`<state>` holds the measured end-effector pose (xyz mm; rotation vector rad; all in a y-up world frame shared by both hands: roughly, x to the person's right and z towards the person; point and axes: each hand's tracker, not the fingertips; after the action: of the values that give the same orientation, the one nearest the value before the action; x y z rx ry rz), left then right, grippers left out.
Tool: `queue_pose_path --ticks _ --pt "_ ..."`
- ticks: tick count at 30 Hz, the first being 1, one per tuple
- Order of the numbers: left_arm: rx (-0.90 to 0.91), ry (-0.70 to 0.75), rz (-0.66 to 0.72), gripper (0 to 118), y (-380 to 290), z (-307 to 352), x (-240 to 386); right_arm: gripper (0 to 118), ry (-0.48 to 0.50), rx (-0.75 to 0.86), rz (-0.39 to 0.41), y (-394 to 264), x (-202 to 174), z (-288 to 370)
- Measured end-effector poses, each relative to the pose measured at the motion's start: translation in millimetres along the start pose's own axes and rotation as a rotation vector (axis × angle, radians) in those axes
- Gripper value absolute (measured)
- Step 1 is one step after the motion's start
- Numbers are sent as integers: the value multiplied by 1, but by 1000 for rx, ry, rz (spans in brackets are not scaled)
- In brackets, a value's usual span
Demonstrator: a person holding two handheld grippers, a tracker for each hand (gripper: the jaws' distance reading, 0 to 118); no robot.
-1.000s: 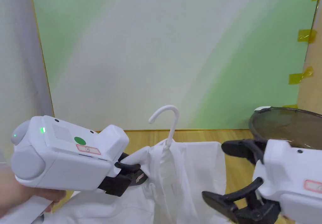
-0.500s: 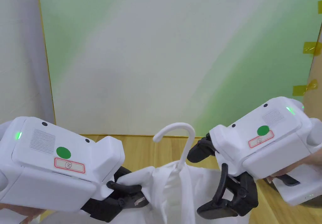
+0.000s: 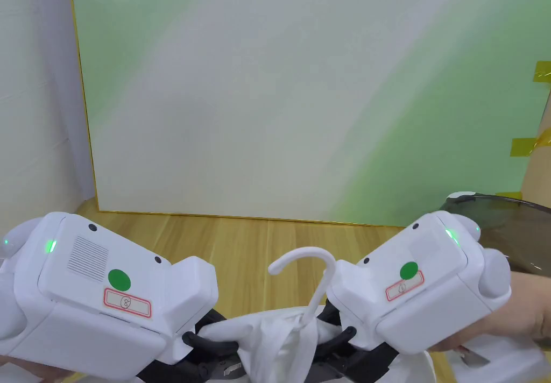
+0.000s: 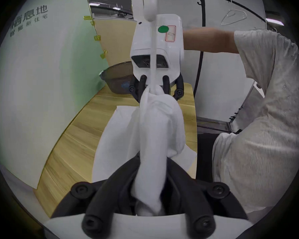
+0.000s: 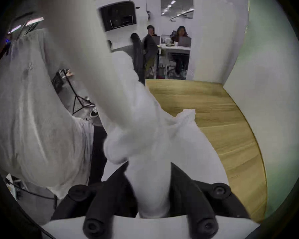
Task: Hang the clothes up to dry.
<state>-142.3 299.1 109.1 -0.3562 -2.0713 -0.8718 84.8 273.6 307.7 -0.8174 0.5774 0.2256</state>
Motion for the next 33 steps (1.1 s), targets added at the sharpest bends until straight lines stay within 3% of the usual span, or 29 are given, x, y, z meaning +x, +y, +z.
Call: queue_pose_path --ticks 2,3,4,6,7,8,10,11,12,13,14,15,16,18,19,20,21,22,23,24,25,26,27,28,33 --pt "-7 5 -20 13 -1 -1 3 8 -17 23 -38 -6 -5 -2" --pt "-7 5 -8 25 0 -1 2 8 -4 42 -76 -9 -7 -2" --pt "-1 8 6 44 1 -2 0 7 19 61 -96 -10 -10 -1" --pt "23 52 0 103 2 -1 -1 6 2 71 -101 -11 -14 1" --pt "26 83 -7 112 1 -1 -2 6 -83 95 -85 -12 -17 3" --pt "48 137 -5 113 2 1 -2 6 -55 85 -128 -12 -15 6" --pt "134 175 -5 112 4 17 -5 6 -121 164 -153 -19 -17 16" --pt "177 205 27 112 6 26 -6 6 -70 154 -212 -22 -13 20" --pt "219 220 53 112 6 37 -7 6 -148 203 -222 -23 -15 28" --pt "263 217 78 112 5 48 -7 6 -124 200 -258 -26 -12 34" --pt "300 200 94 113 1 58 -7 6 -192 257 -251 -30 -14 44" --pt "313 214 112 113 -1 63 -4 6 -127 252 -303 -32 -10 52" --pt "340 230 124 113 -3 67 1 6 -272 330 -246 -33 -19 63" --pt "371 200 116 113 -10 65 10 5 -255 357 -317 -37 -15 79" --pt "388 194 130 113 -13 59 15 5 -342 408 -284 -40 -20 87" --pt "406 180 144 112 -16 52 19 5 -262 427 -344 -40 -27 92" --pt "431 148 159 103 -19 47 21 5 -355 474 -323 -41 -36 99" --pt "460 134 170 86 -21 40 22 5 -332 473 -325 -42 -39 106" --pt "498 132 199 62 -21 32 22 5 -390 521 -331 -44 -46 111" --pt "524 139 224 26 -18 25 20 5 -448 531 -325 -42 -53 116" --pt "555 139 256 4 -14 19 16 5 -348 545 -368 -44 -52 121" --pt "577 118 274 3 -11 14 11 5 -451 577 -354 -47 -61 123" --pt "627 96 304 2 -5 13 5 5 -417 562 -356 -50 -63 123" --pt "641 11 329 2 1 11 -1 5 -469 599 -377 -52 -68 122" --pt "677 -9 299 2 25 -3 1 5 -459 630 -425 -78 -79 111"
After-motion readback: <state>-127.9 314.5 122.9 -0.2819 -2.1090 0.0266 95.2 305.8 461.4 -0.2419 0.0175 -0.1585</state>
